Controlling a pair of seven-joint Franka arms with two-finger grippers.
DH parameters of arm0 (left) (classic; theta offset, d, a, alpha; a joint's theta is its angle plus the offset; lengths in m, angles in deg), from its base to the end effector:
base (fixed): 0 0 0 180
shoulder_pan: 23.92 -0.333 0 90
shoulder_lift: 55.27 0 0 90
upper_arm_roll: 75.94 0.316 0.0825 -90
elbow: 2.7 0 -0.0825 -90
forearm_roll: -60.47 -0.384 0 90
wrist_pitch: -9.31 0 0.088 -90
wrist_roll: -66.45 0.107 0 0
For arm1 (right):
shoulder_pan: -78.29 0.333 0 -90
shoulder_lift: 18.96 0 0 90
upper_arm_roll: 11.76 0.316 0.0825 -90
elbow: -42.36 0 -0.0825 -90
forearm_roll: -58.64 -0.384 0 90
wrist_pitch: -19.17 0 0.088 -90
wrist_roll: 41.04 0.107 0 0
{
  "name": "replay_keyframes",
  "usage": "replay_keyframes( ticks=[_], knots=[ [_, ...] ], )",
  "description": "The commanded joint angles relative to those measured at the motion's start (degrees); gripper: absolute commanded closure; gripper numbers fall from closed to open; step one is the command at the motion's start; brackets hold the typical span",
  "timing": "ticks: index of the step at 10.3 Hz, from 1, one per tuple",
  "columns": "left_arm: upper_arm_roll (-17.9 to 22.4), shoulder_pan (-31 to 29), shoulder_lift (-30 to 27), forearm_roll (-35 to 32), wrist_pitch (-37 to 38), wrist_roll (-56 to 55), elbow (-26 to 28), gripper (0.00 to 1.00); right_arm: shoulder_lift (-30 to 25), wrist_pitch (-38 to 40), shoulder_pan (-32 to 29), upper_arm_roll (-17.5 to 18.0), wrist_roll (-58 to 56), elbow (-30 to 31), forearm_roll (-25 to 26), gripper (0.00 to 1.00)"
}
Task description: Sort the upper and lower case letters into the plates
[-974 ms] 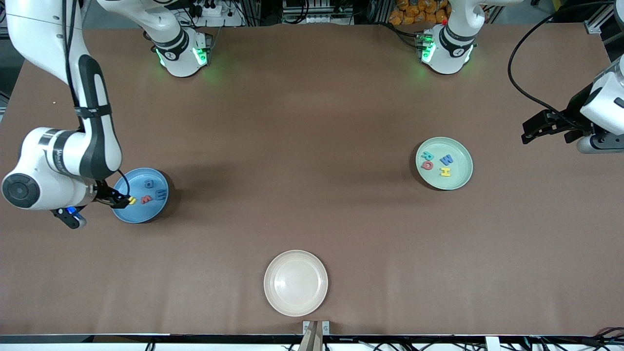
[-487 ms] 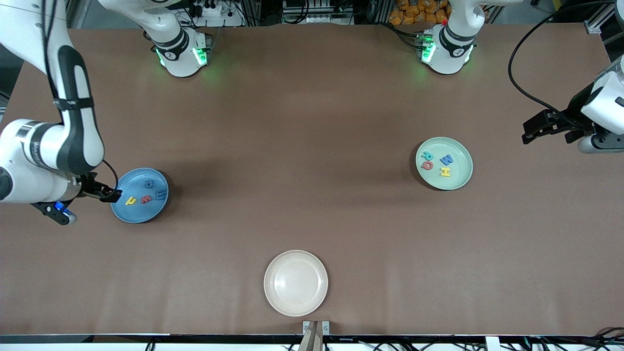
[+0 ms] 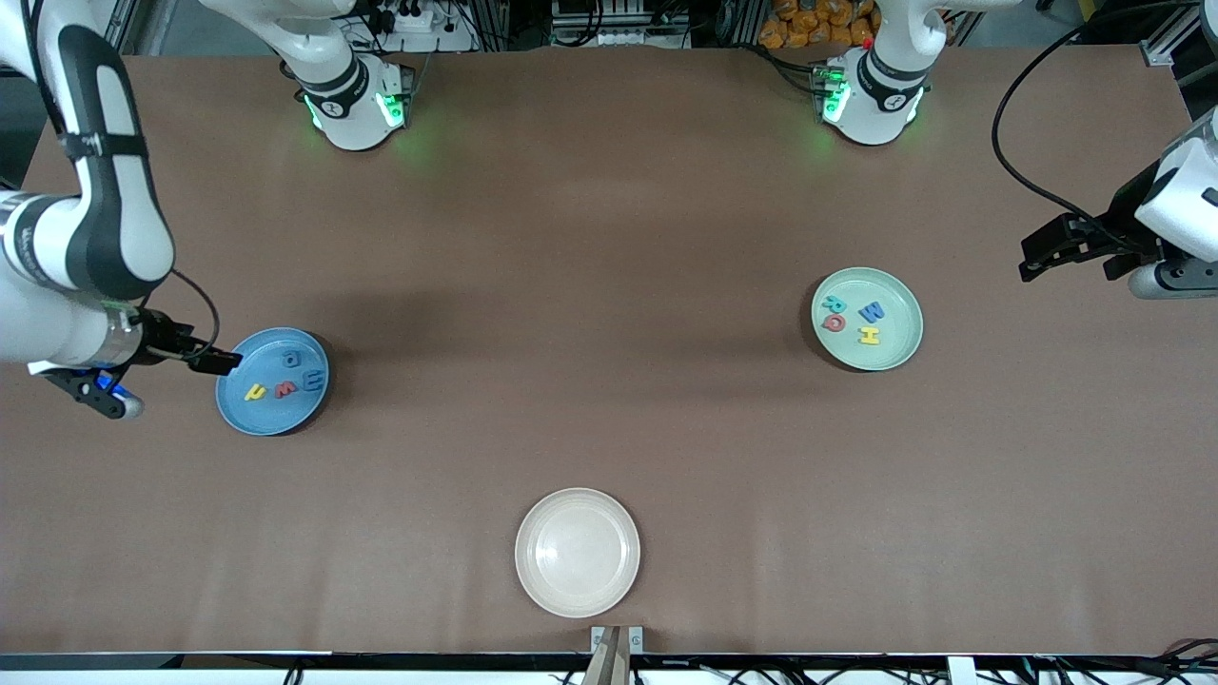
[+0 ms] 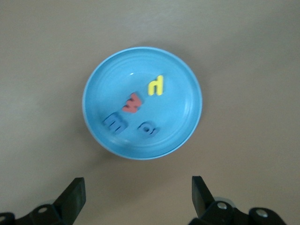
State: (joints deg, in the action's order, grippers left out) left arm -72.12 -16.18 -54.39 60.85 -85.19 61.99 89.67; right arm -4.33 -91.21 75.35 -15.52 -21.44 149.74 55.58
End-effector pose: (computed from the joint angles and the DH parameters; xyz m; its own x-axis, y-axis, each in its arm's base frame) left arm 0.5643 -0.0396 0.6033 0.9997 0.0099 0.0213 0.0098 -0.9999 0.0073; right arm 0.5902 -0.0638 0.3621 0.8663 -0.4581 -0.1991 -0.4598 -0.8871 0.0404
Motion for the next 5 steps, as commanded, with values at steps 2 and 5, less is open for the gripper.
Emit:
replay_keyframes(
  ticks=[2,5],
  knots=[
    [0.2,0.3,0.5,0.4,0.2,-0.3,-1.2,0.00,-11.0,-10.8,0.0,1.6,-5.9,13.6,0.1,0.00],
    [0.2,0.3,0.5,0.4,0.2,-0.3,-1.1,0.00,-11.7,-5.4,0.0,1.6,-6.7,5.5,0.1,0.00]
  ],
)
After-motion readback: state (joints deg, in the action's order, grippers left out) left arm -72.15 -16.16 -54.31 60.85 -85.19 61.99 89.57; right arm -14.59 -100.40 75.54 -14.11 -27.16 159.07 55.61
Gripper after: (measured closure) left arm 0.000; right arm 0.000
